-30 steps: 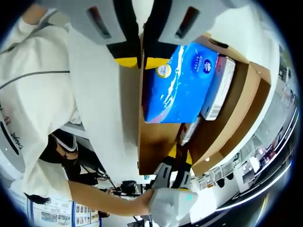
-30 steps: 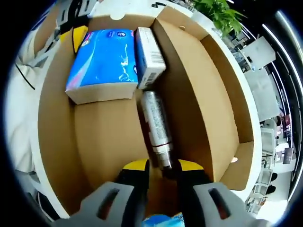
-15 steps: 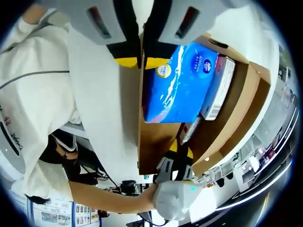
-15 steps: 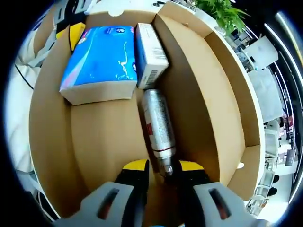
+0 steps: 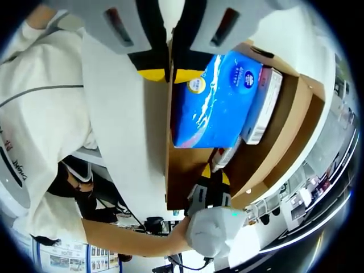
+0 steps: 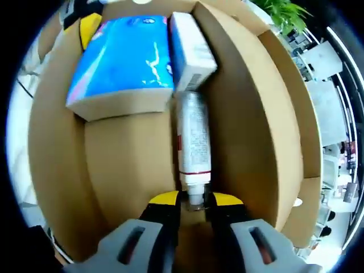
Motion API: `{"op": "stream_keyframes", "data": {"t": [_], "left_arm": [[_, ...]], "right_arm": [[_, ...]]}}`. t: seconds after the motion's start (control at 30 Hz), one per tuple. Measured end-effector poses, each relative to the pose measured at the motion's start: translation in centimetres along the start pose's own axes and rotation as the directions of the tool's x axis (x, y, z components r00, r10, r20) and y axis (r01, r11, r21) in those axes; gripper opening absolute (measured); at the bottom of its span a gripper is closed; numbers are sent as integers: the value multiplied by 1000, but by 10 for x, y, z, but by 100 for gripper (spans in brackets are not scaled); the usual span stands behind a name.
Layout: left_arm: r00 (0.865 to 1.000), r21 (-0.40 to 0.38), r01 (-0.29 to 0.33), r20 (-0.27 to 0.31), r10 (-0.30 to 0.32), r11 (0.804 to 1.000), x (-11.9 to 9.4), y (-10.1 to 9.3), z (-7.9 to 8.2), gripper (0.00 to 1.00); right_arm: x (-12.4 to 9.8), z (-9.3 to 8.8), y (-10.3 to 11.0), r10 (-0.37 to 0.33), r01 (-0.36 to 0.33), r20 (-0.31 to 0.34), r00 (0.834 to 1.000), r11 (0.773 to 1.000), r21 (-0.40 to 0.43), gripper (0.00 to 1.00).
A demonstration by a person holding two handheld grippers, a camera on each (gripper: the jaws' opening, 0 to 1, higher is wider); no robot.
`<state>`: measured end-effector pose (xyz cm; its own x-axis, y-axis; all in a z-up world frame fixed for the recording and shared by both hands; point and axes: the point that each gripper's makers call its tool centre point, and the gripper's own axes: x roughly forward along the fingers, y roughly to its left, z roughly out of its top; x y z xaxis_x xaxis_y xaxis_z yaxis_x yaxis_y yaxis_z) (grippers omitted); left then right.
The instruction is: Operate the shoe box by opening the lid, removing the specified soft item, and placing it in the target area until the item is outside and the box remains undamaged.
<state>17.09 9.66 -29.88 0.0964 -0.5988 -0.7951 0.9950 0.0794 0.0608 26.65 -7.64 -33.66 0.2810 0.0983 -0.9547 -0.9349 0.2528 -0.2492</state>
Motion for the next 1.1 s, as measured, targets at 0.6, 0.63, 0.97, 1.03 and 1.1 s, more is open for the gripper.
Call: {"op": "stream_keyframes", "data": {"t": [0.6,0.63,0.97,1.03,1.1], "left_arm": [[1000,0,3,0,-3,1000,0,0,1,1],[1000,0,3,-2,-3,1000,0,0,1,1],[1000,-2,2,0,-2,1000,0,0,1,1],[1000,-3,2,-1,-2,1000,0,-1,1,1],[1000,-4,1,0,-1,1000,0,-1,1,1]], "right_arm": [[-1,2,26,70,-85,108,992,988,133,19],[-1,0,27,69,-85,102,992,983,162,19],[-30,6,21,11,-40,138,990,976,212,18],[-39,7,25,5,-38,160,987,978,203,18],[-47,8,19,-23,-15,181,983,978,209,18]]}}
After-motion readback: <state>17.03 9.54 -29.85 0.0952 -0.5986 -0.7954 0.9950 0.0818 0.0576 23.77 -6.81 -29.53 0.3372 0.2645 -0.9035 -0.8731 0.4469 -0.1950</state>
